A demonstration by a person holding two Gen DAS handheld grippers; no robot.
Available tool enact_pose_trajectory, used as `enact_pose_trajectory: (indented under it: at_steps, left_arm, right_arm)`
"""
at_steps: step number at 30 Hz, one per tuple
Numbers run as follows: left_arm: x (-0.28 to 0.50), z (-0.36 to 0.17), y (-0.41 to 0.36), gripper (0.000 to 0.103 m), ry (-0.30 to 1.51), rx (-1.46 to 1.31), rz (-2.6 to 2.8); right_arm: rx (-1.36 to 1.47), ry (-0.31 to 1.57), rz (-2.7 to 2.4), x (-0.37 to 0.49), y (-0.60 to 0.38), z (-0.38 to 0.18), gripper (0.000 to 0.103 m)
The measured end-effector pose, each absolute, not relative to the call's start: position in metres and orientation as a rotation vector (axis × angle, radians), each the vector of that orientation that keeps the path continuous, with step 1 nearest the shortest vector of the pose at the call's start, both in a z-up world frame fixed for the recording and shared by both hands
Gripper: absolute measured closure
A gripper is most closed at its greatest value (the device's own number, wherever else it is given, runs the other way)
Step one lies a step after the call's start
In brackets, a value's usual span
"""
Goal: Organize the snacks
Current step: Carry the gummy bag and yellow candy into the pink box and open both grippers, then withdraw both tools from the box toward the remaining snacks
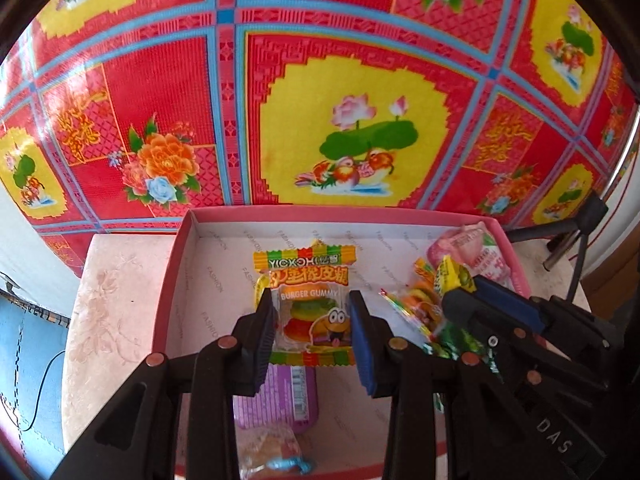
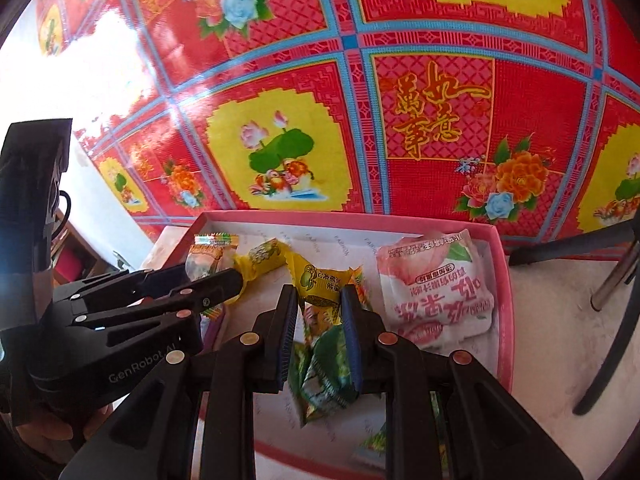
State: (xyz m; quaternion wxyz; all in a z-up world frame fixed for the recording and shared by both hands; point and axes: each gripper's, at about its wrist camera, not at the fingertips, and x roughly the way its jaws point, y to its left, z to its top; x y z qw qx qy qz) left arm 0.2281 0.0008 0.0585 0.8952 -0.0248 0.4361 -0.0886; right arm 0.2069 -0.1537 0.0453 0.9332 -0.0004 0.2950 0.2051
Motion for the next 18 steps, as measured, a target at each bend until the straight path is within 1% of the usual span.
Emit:
enact_pose_trajectory:
  at_steps: [6, 8, 10, 14, 18]
  left_arm:
    - [0.238, 0.048, 0.0, 0.067, 0.93, -0.053, -0.175]
    - [0.24, 0.047, -0.001, 0.066, 0.931, -0.051, -0.169]
    - [0.246, 0.045, -0.007, 0.061, 0.941, -0.053, -0.165]
    - [0.246, 0.045, -0.008, 0.06, 0.942, -0.048, -0.162]
    - [0.238, 0.05, -0.009, 0.059, 0.929, -0.036, -0.162]
  right_arm:
    - [-0.011, 0.614, 0.413, 0.217, -0.152, 0.037, 0.079]
    - [-0.008, 0.615, 0.415, 0.218, -0.152, 0.036, 0.077]
    - [0.001, 0.619, 0.418, 0.219, -0.152, 0.035, 0.075]
    - [0.015, 0.621, 0.428, 0.217, -0.154, 0.036, 0.07]
    - [0.03, 0.594, 0.431, 0.208, -0.16, 0.041, 0.068]
